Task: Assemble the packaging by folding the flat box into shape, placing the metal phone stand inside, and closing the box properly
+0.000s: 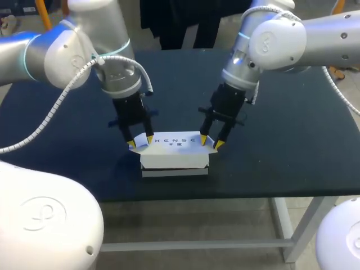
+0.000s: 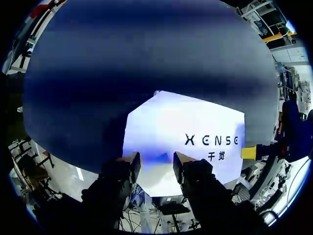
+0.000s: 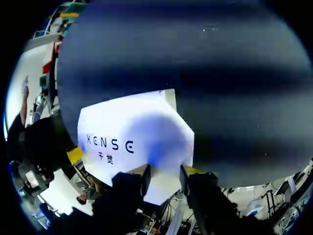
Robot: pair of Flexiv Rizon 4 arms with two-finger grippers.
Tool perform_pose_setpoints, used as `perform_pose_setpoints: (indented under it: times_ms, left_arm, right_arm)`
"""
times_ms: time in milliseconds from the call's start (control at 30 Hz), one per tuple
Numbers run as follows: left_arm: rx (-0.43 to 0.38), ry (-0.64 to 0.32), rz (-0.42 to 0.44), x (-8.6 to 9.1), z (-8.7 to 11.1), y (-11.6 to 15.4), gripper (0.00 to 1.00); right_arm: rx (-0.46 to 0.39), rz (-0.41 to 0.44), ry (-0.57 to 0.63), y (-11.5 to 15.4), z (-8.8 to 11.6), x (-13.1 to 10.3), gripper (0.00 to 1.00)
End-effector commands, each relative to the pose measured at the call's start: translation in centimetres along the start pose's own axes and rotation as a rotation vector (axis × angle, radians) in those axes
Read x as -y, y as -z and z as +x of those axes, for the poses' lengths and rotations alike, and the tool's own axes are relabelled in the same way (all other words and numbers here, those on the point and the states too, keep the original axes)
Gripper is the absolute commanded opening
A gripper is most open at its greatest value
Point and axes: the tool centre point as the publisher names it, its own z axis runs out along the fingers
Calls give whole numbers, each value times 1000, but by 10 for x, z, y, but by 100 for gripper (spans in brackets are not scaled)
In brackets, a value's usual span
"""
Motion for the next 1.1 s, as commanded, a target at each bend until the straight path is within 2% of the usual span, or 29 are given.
perform_pose_setpoints:
  times_ms: [33, 367, 767, 1100]
  left_arm:
    - [-6, -5, 18, -7, -3, -3, 45]
    - [-22, -25, 26, -10, -7, -14, 45]
    - [-48, -88, 69, -15, -8, -24, 44]
    - [-51, -102, 68, -13, -6, -30, 45]
  right_arm:
    - [-1, 1, -6, -2, 1, 2, 44]
    - [-23, 5, -36, -4, -2, 4, 44]
    - [-30, -66, 7, -11, -5, 3, 43]
    - [-41, -132, 58, -15, -5, 5, 45]
